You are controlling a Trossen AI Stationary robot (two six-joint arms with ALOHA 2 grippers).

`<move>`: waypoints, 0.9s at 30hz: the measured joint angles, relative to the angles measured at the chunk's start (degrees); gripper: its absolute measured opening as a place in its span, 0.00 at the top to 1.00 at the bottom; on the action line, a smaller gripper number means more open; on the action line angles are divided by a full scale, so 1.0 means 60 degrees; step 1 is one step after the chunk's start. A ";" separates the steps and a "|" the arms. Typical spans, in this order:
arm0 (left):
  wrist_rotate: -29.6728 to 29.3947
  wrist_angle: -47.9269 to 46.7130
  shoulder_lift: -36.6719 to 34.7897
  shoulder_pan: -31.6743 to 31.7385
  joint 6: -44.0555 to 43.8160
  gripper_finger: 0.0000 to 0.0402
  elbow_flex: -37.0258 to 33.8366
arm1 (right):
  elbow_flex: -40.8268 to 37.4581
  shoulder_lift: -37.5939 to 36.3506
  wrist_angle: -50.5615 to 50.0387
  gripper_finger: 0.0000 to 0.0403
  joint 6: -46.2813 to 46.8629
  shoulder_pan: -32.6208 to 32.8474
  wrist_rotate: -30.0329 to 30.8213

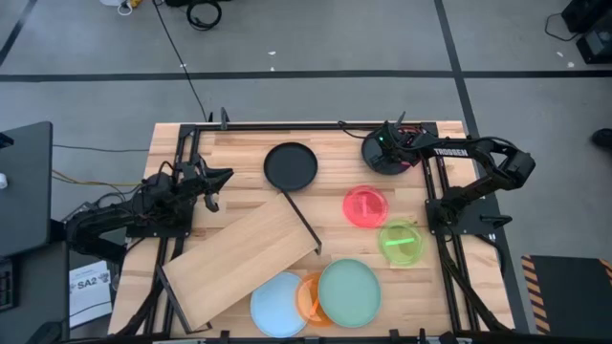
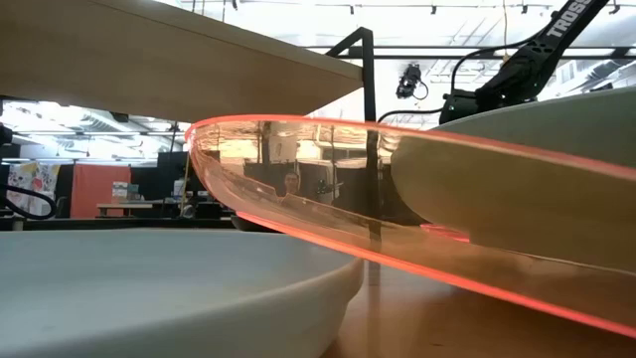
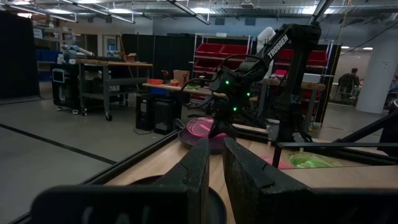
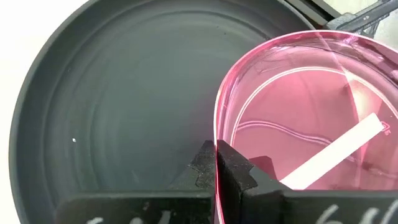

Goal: Place and stack plates onto a shelf
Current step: Put the top pink plate on the shelf

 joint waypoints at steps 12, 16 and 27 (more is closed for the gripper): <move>-0.0002 0.0000 0.0000 -0.0004 0.0004 0.87 0.0002 | 0.0816 -0.0566 -0.0429 0.99 -0.0503 0.0011 -0.0013; 0.0000 0.0000 0.0000 -0.0004 0.0004 0.87 0.0004 | 0.1600 -0.0630 -0.0635 0.99 -0.0993 0.0125 -0.0102; -0.0088 0.0049 0.0000 -0.0001 0.0011 0.87 0.0000 | 0.3337 -0.0630 -0.0938 0.99 -0.2132 0.1198 -0.0102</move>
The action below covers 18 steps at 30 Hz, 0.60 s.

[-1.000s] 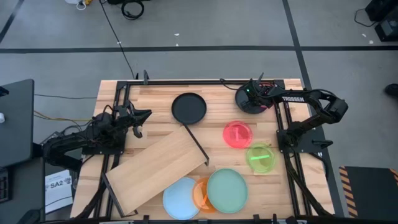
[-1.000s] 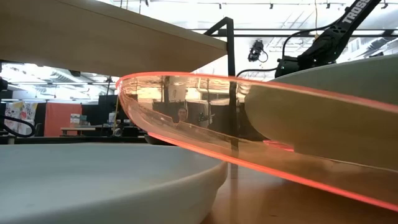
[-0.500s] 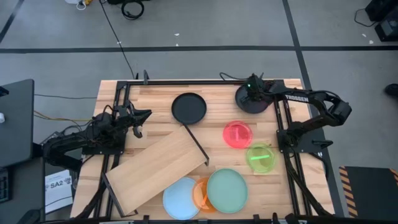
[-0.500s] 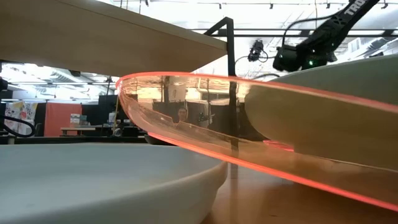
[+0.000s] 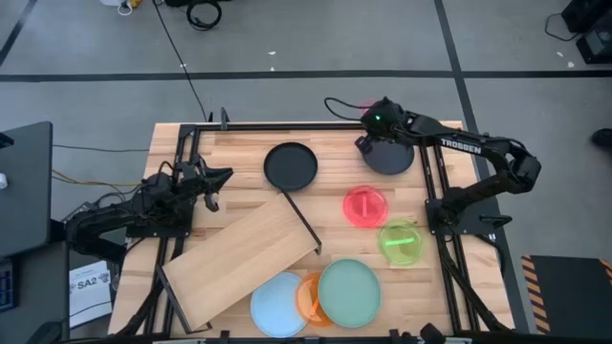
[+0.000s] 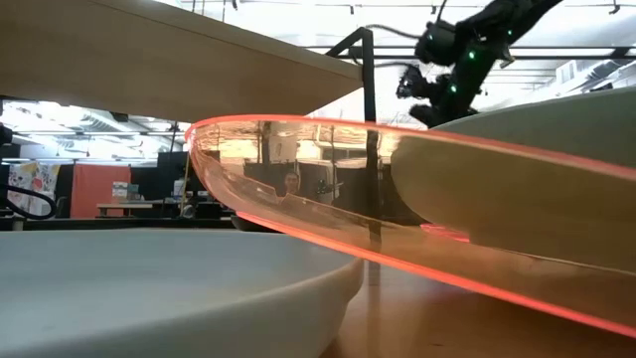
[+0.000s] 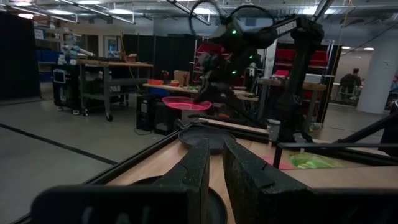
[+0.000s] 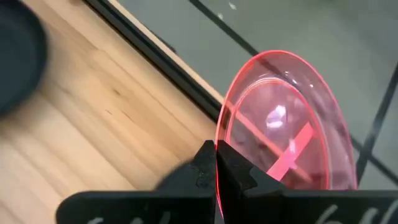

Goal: Place and stack plates onto a shelf
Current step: Put the top pink plate on the shelf

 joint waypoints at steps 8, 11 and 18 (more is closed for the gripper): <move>-0.0313 0.0541 0.0000 0.0001 -0.0641 0.87 0.0003 | 0.0539 0.0000 0.0127 0.99 -0.1331 0.1066 -0.0211; -0.0367 0.0916 0.0004 0.0000 -0.0997 0.87 0.0002 | 0.0554 0.0000 0.0297 0.99 -0.2366 0.1509 -0.0222; -0.0676 0.1260 0.0071 0.0001 -0.2825 0.87 0.0034 | 0.0557 0.0000 0.0473 0.99 -0.4399 0.2331 -0.0153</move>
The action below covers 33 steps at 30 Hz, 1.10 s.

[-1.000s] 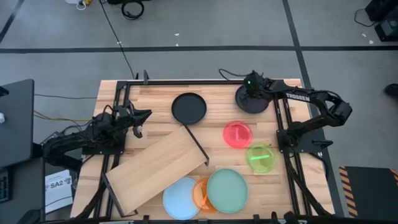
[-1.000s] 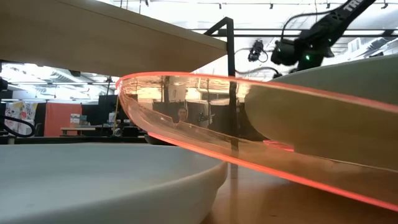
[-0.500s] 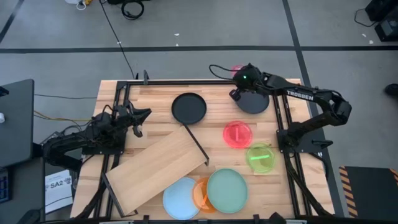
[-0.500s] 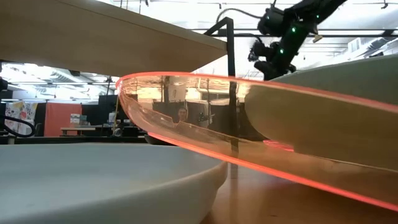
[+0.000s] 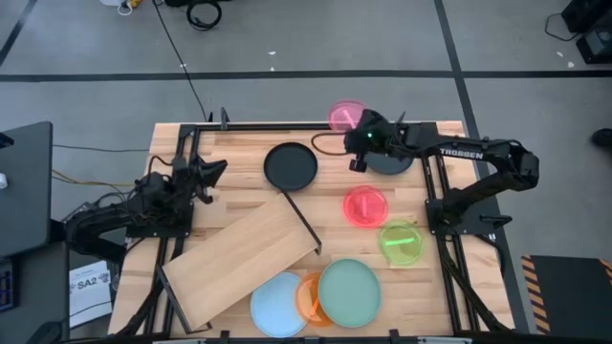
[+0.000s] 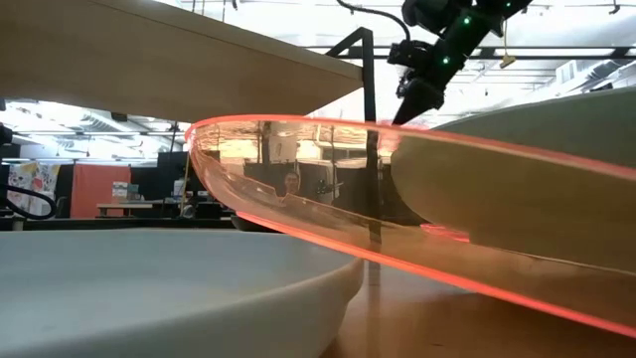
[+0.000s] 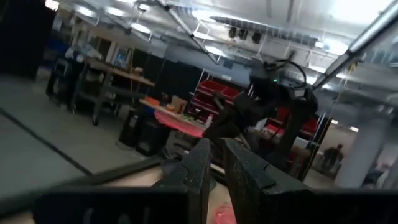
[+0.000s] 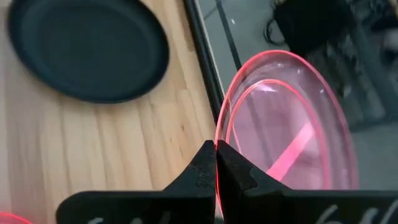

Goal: Place and stack plates onto a shelf
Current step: Put the top pink plate on the shelf

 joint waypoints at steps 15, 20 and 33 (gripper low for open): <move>-0.0360 -0.0431 0.4443 0.0041 -0.1277 0.87 0.3031 | 0.0000 0.0000 0.1054 0.99 -0.2881 0.0978 0.0004; -0.0278 -0.2321 0.6483 0.0566 -0.1646 0.87 0.5224 | 0.0000 0.0000 0.1093 0.99 -0.3149 0.1136 0.0004; 0.2248 -0.5252 1.0799 0.2392 -0.0764 0.86 1.0635 | 0.0000 0.0000 0.1096 0.99 -0.4050 0.1513 0.0004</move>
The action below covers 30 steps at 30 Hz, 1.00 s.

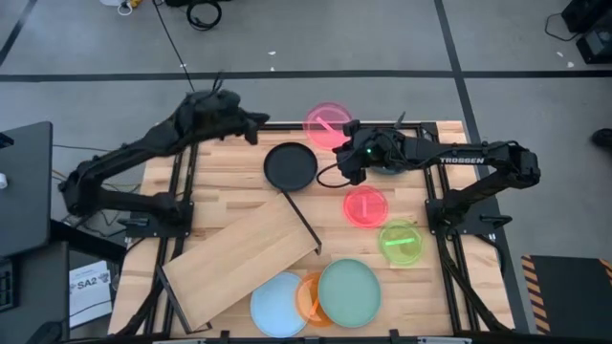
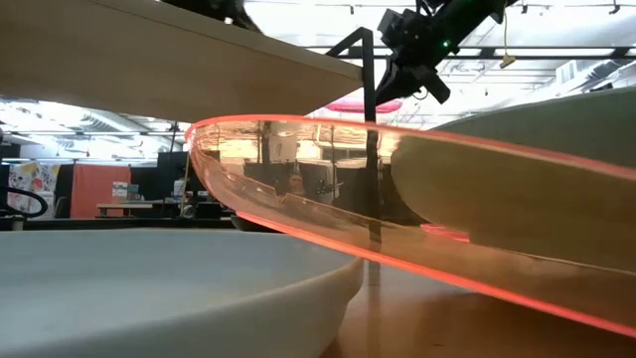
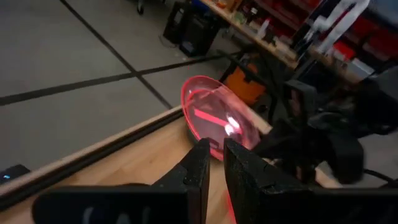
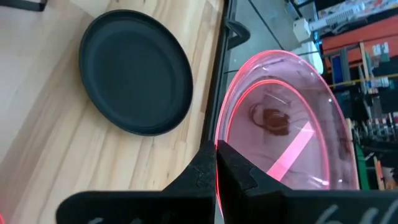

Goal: Place and stack plates onto a shelf
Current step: Put the top pink plate on the shelf

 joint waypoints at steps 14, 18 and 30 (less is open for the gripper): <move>0.0294 -0.1611 0.3097 0.0877 0.0245 0.61 0.2652 | 0.0000 0.0000 0.0000 0.99 -0.0673 0.0094 0.0000; 0.0297 -0.1580 0.3545 0.0930 0.0242 0.60 0.2668 | 0.0000 0.0000 0.0001 0.99 -0.0673 0.0091 0.0000; 0.0319 -0.1525 0.4197 0.0341 -0.0014 0.60 0.2668 | 0.0000 0.0000 -0.0002 0.99 -0.0670 0.0091 0.0000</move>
